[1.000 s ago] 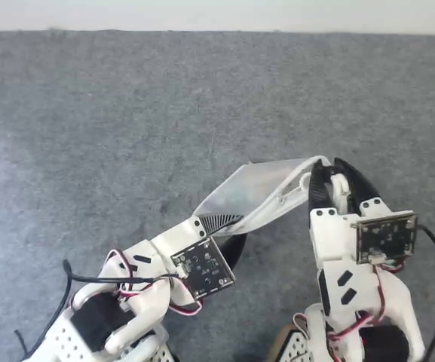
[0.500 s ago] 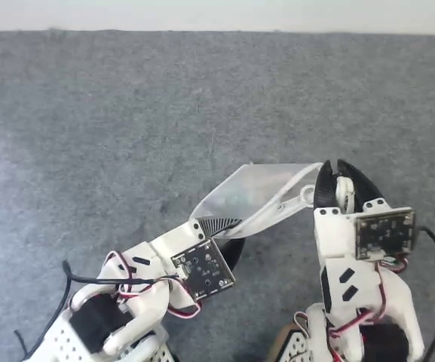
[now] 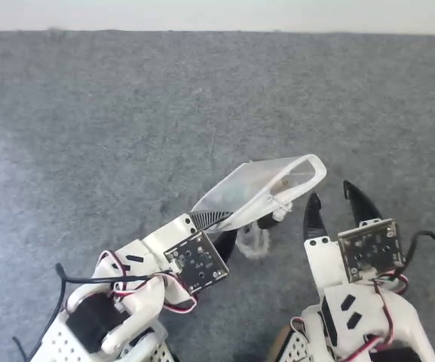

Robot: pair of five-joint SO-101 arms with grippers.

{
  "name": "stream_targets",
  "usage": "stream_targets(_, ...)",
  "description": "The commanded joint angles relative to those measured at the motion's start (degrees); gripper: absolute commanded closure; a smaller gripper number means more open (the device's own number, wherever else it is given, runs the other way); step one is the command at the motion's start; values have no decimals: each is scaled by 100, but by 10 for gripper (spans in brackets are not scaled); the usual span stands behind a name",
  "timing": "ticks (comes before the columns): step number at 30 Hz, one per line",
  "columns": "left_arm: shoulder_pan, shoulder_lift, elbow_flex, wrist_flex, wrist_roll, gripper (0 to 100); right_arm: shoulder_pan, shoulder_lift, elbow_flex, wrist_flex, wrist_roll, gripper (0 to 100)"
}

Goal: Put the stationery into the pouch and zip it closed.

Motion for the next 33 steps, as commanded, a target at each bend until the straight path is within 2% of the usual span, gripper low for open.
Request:
stream_targets(1,-105,18,-13,26,18,993,-75,-84,-334,180,308,854)
stream_targets(4,-105,18,-13,18,18,993,-479,-84,-563,585,396,853)
stream_targets(8,-114,18,-13,-53,18,993,-1429,-57,-967,1226,396,853)
stream_targets(11,-114,18,-4,-53,18,993,-1842,-31,-1020,1376,369,853)
stream_targets(18,-114,18,-4,-53,18,993,-1833,-31,-343,1051,352,851)
stream_targets(23,-114,18,-13,-35,114,992,-1824,-31,79,760,343,807)
stream_targets(33,-114,18,-13,-26,123,992,-1798,-31,1345,-462,343,850)
